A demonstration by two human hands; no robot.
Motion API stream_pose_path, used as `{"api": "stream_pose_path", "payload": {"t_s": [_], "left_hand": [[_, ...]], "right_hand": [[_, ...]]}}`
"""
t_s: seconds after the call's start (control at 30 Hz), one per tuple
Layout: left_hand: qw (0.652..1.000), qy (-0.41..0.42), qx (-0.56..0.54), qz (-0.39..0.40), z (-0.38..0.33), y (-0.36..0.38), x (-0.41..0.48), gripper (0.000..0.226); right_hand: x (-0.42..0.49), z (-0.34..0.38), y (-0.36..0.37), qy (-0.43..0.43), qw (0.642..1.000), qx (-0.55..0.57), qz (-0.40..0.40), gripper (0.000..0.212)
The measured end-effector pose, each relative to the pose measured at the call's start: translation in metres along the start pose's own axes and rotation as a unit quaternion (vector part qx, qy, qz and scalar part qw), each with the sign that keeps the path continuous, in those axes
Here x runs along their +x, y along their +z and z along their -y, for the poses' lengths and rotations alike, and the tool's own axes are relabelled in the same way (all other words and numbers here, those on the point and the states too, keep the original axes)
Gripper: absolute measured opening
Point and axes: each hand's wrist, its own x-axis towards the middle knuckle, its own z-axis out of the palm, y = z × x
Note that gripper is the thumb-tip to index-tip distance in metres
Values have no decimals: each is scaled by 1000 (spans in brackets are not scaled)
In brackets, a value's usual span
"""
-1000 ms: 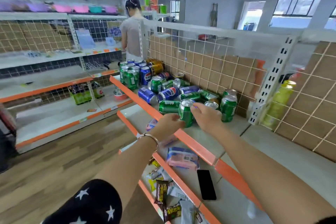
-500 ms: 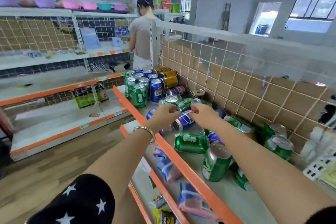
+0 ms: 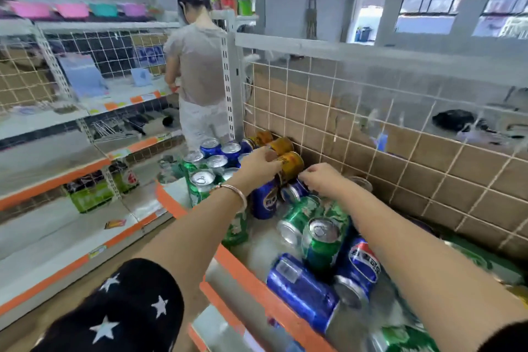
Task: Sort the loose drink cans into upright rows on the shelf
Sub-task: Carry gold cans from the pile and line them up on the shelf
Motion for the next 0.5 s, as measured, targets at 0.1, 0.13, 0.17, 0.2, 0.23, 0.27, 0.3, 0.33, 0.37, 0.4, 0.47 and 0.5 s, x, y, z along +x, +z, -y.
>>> {"api": "stream_pose_path", "payload": {"t_s": [0.1,0.13,0.17,0.2,0.23,0.27,0.3,0.33,0.37,0.4,0.47,0.5], "left_hand": [[999,18,25,17,9,-8,39,33],[999,24,33,19,14,-10,52,34],[999,31,39,20,16,-12,63,34],[998,33,42,21,19,-14,74,34],[998,36,43,25,21,-14,85,33],[998,35,45,29,24,-14,94,31],[997,36,52,33,26,-13,105,28],[997,38,59,36,28,-11,115,26],[995,43,75,43,27,-9,121,26],[993,42,93,58,26,-7,127,27],[981,49,153,106,25,-2,135,30],[972,55,190,127,25,0,138,31]], "right_hand": [[28,12,12,74,994,74,20,18],[35,16,16,102,988,109,29,22],[41,18,19,124,982,141,35,27],[47,21,20,141,976,165,36,33],[53,22,21,153,971,178,34,38],[58,23,20,163,969,183,30,42],[63,23,19,171,968,181,25,47],[66,23,17,178,968,174,24,52],[70,22,16,182,969,165,23,56],[73,22,15,185,970,158,23,62],[77,22,17,184,972,145,27,76],[78,23,19,179,974,134,34,84]]}}
